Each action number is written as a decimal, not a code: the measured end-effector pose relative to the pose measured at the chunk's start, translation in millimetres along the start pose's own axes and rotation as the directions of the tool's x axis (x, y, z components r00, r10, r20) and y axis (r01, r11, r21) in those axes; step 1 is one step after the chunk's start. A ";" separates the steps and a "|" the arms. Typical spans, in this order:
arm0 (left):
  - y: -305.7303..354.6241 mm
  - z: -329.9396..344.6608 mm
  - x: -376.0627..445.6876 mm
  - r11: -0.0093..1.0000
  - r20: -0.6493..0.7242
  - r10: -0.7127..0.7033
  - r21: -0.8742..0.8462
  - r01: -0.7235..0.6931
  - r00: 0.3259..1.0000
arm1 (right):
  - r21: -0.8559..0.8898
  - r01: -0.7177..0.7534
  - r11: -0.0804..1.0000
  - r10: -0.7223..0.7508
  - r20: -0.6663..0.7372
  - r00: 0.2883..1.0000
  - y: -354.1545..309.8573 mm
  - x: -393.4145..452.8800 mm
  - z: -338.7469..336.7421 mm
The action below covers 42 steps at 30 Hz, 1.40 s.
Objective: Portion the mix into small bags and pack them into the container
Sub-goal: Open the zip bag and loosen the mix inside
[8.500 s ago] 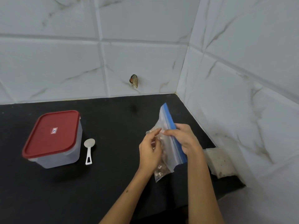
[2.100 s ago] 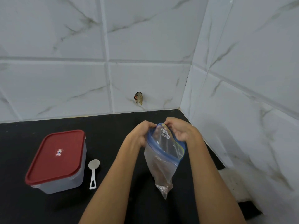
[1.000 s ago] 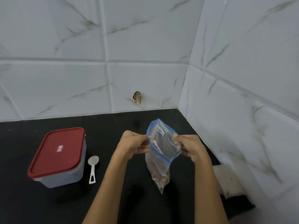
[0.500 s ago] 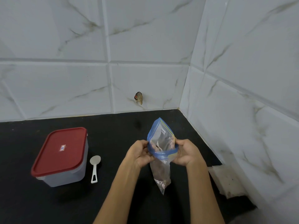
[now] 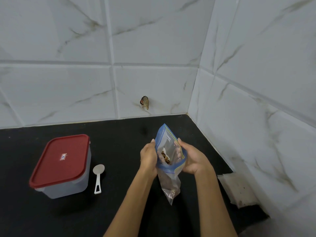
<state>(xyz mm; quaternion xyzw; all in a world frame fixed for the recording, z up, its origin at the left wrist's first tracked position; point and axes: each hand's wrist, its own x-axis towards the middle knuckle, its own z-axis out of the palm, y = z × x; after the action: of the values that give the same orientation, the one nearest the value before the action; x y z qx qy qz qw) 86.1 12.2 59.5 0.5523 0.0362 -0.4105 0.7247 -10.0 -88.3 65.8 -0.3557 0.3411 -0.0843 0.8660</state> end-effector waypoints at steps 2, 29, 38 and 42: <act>-0.2 -0.3 1.8 0.999 -0.010 -0.019 0.046 0.020 1.000 | -0.015 -0.001 1.000 0.000 -0.025 1.000 -0.3 -0.7 0.6; -23.0 -22.2 -47.3 0.964 0.142 -0.070 0.263 0.031 0.987 | -0.738 -0.073 0.671 -0.240 -0.310 0.920 21.8 -68.0 12.9; -25.7 -25.7 -67.0 0.969 0.223 -0.199 -0.104 0.226 0.954 | -0.449 0.202 0.871 -0.333 -0.235 0.913 34.0 -68.8 12.7; -26.6 -22.3 -67.6 0.937 0.230 -0.198 -0.241 0.253 0.953 | -0.352 0.265 0.898 -0.368 -0.271 0.889 36.0 -63.6 10.1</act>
<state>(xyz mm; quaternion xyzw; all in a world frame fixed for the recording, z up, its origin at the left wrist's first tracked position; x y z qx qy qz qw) 33.5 66.8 64.6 0.3970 0.0808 -0.5365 0.7403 -54.8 -31.6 80.5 -0.5172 0.4268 -0.2306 0.7051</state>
